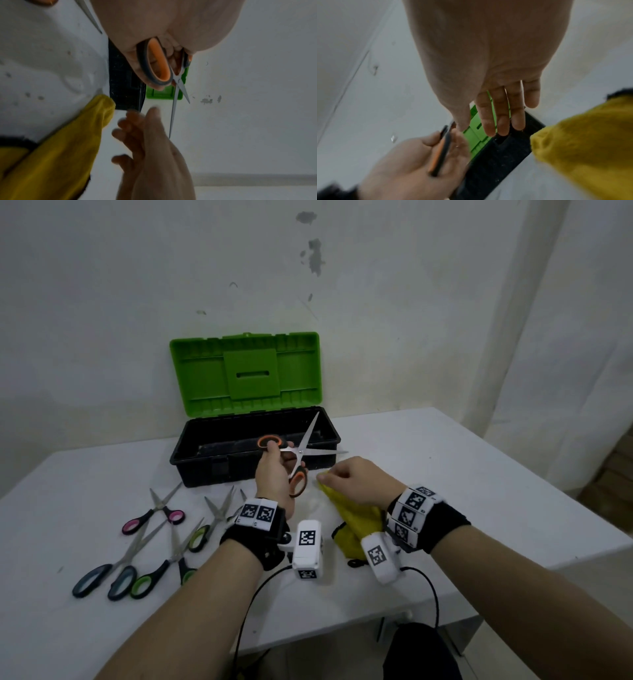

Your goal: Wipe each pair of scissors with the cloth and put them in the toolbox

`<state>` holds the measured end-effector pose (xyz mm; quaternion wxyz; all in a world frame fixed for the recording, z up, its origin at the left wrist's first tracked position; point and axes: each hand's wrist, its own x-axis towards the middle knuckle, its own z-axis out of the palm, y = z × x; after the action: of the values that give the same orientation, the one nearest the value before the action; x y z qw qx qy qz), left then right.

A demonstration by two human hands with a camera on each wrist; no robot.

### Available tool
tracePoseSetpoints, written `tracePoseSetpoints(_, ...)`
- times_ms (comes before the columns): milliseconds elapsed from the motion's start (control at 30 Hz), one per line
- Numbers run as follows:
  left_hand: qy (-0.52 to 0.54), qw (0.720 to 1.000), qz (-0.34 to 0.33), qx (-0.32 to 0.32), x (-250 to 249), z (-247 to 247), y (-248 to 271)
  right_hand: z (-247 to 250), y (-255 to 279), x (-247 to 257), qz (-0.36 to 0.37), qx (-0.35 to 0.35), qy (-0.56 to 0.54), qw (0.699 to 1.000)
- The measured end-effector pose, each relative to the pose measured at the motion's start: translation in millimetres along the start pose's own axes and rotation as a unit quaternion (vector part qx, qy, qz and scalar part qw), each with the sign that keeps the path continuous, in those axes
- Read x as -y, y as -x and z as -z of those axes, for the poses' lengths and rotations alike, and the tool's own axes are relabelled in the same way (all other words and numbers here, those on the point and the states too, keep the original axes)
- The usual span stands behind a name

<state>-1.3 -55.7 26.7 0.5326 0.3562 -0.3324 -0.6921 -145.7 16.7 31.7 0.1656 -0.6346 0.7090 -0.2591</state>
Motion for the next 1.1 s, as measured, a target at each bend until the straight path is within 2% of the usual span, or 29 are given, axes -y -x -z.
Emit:
tracePoseSetpoints(167,-0.003,0.999,0.019,0.035,8.9,-15.0,8.2,-6.5,4.1,24.2,0.019,0.042,-0.209,0.977)
tracePoseSetpoints(267,-0.050,0.997,-0.052,0.002,3.5,-7.7,1.6,-2.4,4.9,26.1,0.007,0.044,-0.265,0.963)
tracePoseSetpoints(333,-0.092,0.991,-0.098,-0.019,-5.3,3.8,-3.5,2.1,3.3,23.6,-0.006,0.037,-0.260,0.965)
tracePoseSetpoints(400,-0.149,0.983,-0.105,0.001,-15.3,16.7,-6.6,6.4,-1.1,21.0,-0.013,0.026,-0.255,0.967)
tracePoseSetpoints(500,-0.226,0.969,-0.066,0.067,-28.0,33.1,-6.3,8.2,-8.5,22.5,-0.022,0.004,-0.272,0.962)
tracePoseSetpoints(633,-0.227,0.964,-0.007,0.135,-30.6,45.8,-1.1,-1.2,-14.5,36.8,-0.022,-0.008,-0.300,0.954)
tracePoseSetpoints(733,-0.224,0.968,-0.020,0.114,-27.3,52.0,1.6,-13.7,-18.8,47.6,-0.025,-0.034,-0.290,0.956)
tracePoseSetpoints(867,-0.200,0.976,-0.035,0.075,-31.1,49.0,0.1,-24.2,-28.5,58.6,-0.024,-0.169,-0.248,0.953)
tracePoseSetpoints(933,-0.198,0.976,-0.048,0.076,-38.1,44.5,-3.1,-24.9,-37.1,66.0,-0.010,-0.207,-0.191,0.959)
tracePoseSetpoints(1000,-0.215,0.971,-0.065,0.085,-47.0,41.9,-8.7,-22.3,-46.0,72.3,-0.015,-0.220,-0.142,0.965)
tracePoseSetpoints(1100,-0.263,0.954,-0.107,0.096,-60.1,40.3,-21.1,-17.1,-60.3,82.6,-0.027,-0.197,-0.115,0.973)
